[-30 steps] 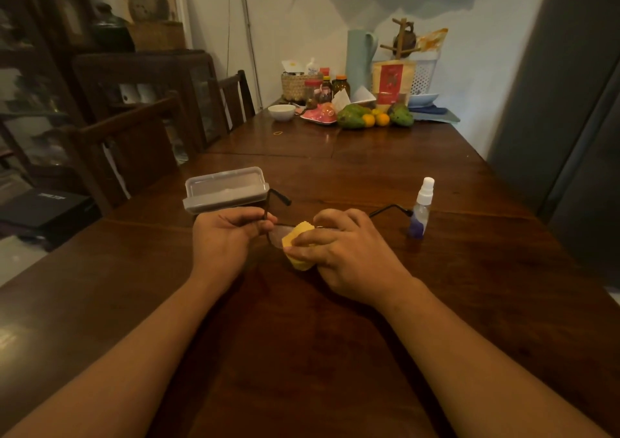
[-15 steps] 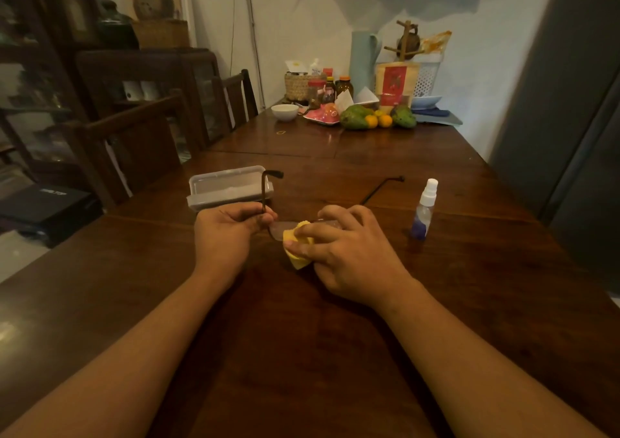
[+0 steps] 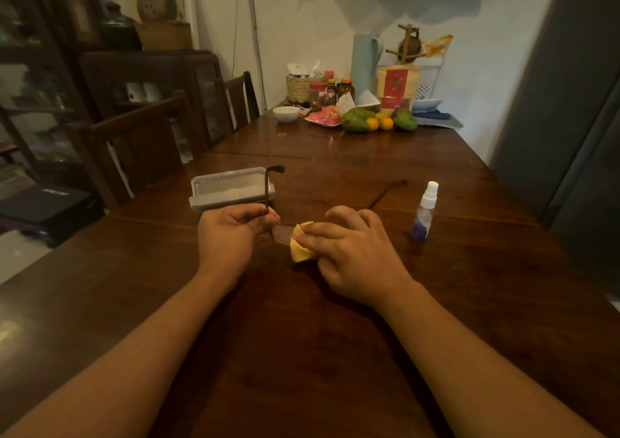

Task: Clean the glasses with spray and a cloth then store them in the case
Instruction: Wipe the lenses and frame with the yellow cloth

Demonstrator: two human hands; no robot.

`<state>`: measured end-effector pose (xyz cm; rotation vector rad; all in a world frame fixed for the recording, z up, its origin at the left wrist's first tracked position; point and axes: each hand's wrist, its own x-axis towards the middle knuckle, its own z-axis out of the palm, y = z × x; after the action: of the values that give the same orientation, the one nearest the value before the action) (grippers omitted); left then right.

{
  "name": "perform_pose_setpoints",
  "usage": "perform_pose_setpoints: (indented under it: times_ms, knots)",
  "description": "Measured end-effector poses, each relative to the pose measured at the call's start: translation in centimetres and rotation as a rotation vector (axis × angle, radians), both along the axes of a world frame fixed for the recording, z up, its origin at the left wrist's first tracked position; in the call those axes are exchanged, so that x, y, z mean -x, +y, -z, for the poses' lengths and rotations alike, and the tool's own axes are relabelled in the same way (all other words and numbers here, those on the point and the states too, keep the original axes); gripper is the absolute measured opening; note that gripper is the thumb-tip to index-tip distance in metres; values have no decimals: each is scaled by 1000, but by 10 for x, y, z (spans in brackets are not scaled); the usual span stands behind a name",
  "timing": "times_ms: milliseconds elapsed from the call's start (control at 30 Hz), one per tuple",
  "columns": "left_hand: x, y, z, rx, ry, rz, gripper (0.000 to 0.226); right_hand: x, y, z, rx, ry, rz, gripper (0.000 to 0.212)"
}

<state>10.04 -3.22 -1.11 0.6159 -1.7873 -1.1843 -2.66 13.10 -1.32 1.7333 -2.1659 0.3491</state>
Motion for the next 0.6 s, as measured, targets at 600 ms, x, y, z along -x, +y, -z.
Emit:
perform_pose_setpoints:
  times_ms: [600]
  knots:
    - [-2,1,3,90,67,133,19,-3,-8,13,6,-115,-138,65]
